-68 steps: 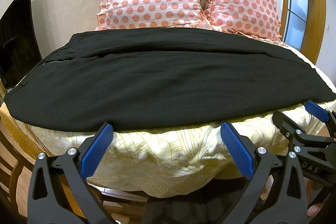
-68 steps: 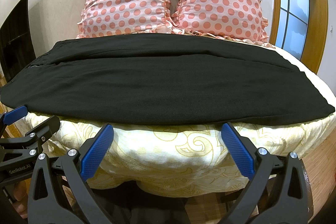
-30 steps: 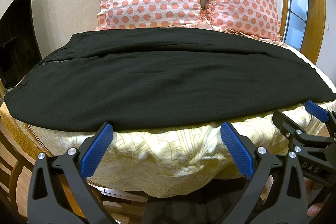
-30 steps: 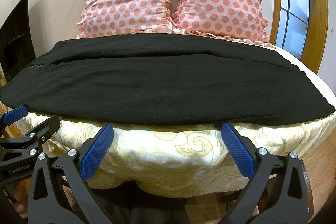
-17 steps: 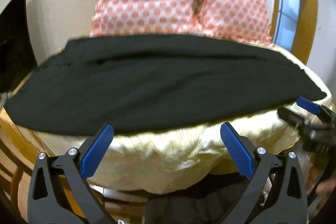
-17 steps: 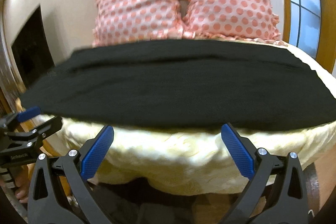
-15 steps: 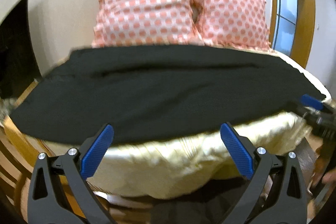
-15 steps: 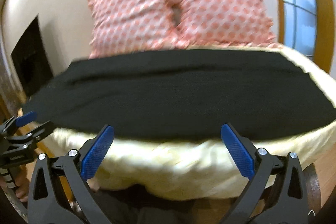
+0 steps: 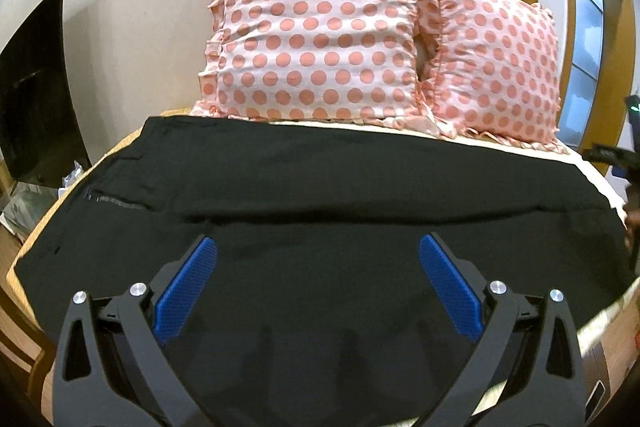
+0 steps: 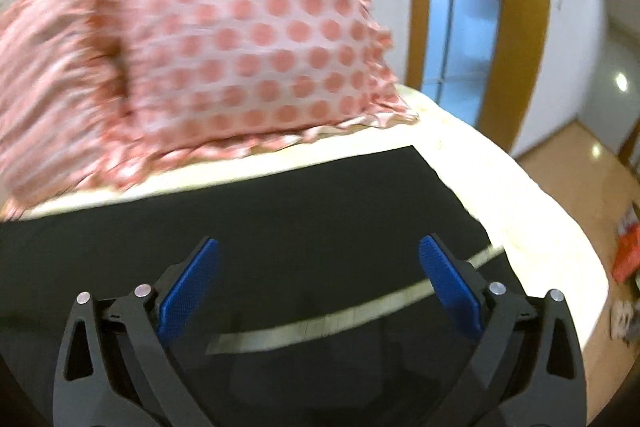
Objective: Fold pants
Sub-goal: 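Grasp the trouser leg hem with the right gripper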
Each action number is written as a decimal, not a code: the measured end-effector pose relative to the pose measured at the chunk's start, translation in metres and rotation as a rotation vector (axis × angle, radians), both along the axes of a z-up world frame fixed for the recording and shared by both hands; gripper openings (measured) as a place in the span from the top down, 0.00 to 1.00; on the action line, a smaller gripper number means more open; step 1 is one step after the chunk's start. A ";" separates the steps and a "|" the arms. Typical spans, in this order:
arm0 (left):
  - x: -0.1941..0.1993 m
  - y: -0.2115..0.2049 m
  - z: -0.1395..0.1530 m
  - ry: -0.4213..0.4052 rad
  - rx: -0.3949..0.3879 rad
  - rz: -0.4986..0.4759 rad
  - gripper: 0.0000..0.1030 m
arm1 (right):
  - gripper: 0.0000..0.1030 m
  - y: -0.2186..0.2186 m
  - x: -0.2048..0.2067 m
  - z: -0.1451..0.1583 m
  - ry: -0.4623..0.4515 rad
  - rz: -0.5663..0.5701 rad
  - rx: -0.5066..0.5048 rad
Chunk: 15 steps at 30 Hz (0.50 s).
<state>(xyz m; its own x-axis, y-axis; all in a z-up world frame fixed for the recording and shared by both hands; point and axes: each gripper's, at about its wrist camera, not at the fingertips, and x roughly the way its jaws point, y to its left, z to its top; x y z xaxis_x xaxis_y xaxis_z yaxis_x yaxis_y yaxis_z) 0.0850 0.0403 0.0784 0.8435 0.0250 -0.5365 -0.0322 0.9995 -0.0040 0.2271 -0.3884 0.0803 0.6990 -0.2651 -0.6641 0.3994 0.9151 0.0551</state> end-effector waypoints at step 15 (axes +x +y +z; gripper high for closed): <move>0.063 0.020 -0.018 0.055 -0.016 0.017 0.02 | 0.33 -0.088 0.163 -0.071 0.309 -0.415 0.085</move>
<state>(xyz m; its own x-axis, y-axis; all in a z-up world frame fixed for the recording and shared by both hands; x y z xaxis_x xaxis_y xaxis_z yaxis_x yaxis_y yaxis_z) 0.1478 0.0603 0.0606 0.8122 0.0306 -0.5826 -0.0501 0.9986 -0.0174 0.3904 -0.4766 0.0096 0.3148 -0.4143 -0.8540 0.7365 0.6741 -0.0556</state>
